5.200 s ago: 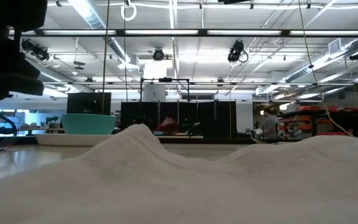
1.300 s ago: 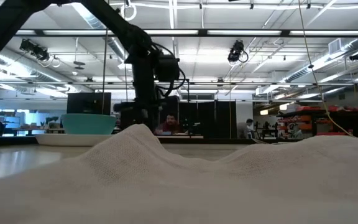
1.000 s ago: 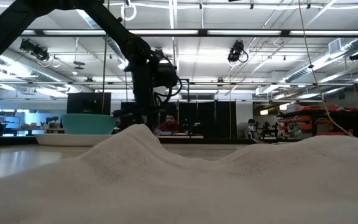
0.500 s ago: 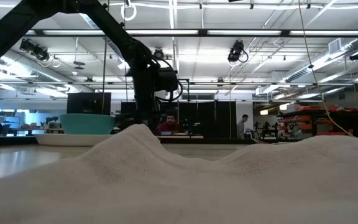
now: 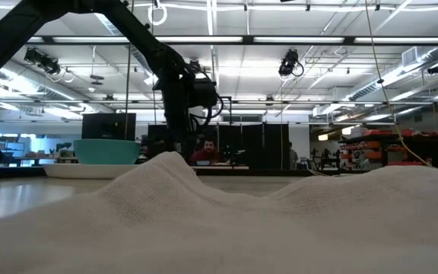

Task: Set table place
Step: Put the yellow spoon on the blue bowl

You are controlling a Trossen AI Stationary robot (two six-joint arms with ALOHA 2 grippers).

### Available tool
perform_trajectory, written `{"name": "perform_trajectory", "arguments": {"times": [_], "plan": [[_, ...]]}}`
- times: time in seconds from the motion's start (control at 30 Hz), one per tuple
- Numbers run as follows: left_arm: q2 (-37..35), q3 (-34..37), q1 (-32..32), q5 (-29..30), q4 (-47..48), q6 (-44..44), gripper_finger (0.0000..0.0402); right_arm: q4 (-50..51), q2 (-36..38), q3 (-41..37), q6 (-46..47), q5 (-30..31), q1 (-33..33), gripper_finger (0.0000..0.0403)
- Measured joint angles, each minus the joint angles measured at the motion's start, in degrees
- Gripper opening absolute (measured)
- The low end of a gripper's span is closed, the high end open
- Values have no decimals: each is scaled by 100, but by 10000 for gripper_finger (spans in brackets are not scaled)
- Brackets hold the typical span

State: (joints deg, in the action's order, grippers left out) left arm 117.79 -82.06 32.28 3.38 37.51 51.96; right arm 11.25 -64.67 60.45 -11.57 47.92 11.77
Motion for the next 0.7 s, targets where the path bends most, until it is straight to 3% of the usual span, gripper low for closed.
{"name": "perform_trajectory", "arguments": {"times": [0.13,0.4,0.57,0.7], "plan": [[-311,0,-75,96,-41,-495,51,231,191,0,133,-6,0,215],[-1236,-1,-643,1103,-126,-1468,55,1576,746,0,1195,-188,-163,215],[-1911,-2,-1276,1676,-120,-2060,47,2519,894,2,1896,-900,-815,215],[-2344,-2,-1809,1779,-124,-2487,46,3075,784,2,2089,-1541,-1567,215]]}}
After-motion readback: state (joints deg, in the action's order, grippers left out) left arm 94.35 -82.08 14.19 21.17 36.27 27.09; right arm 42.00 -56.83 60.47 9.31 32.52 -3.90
